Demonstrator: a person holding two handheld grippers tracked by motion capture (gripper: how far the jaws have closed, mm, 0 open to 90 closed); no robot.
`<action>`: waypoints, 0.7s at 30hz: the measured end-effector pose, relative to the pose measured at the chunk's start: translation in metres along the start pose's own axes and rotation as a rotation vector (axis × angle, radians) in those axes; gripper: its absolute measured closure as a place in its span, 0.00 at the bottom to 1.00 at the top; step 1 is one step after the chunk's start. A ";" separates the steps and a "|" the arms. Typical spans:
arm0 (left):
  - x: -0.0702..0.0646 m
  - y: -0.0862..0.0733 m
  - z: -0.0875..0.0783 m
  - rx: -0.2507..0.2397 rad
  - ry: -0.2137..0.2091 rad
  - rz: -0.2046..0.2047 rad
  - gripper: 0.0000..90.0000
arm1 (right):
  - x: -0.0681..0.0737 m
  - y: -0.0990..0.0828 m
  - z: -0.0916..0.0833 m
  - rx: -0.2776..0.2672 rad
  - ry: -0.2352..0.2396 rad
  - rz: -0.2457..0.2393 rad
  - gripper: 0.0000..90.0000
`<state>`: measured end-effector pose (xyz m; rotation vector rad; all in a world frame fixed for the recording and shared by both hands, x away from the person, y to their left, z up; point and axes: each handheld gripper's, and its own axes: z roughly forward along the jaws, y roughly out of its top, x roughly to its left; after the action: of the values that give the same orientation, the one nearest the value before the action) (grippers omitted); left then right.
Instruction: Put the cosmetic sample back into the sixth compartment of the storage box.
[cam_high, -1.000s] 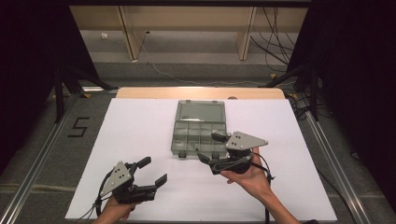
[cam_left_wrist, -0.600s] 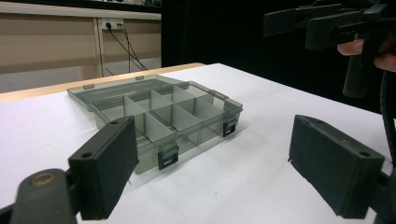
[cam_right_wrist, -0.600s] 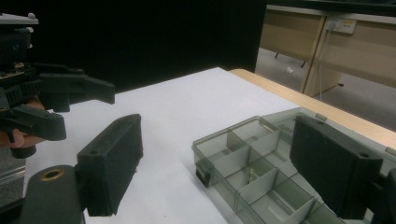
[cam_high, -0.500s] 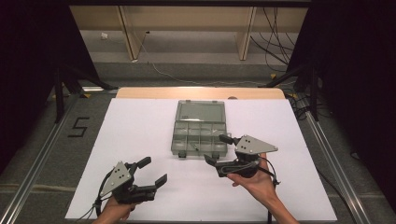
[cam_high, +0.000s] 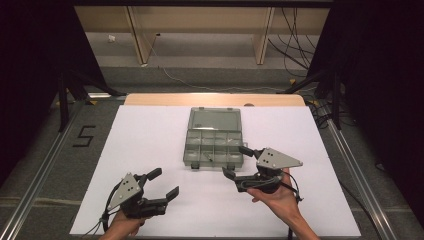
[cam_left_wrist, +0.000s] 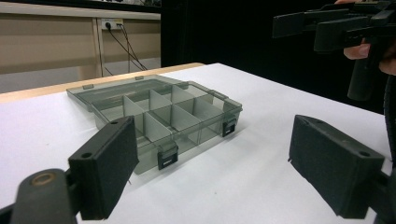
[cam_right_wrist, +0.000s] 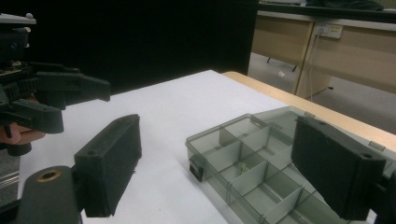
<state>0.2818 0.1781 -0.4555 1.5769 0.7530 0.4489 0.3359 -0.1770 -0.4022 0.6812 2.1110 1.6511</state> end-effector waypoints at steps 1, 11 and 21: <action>0.000 0.000 0.000 -0.007 -0.006 0.000 0.17 | 0.000 -0.001 -0.002 0.004 -0.003 0.001 0.19; 0.000 0.000 0.000 0.001 0.001 0.000 0.17 | 0.000 -0.004 -0.011 -0.014 -0.009 -0.006 0.19; 0.000 0.000 0.000 -0.001 -0.001 0.001 0.17 | 0.003 -0.015 -0.019 -0.012 -0.023 -0.010 0.19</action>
<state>0.2812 0.1781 -0.4553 1.5768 0.7516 0.4492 0.3208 -0.1930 -0.4121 0.6813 2.0836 1.6418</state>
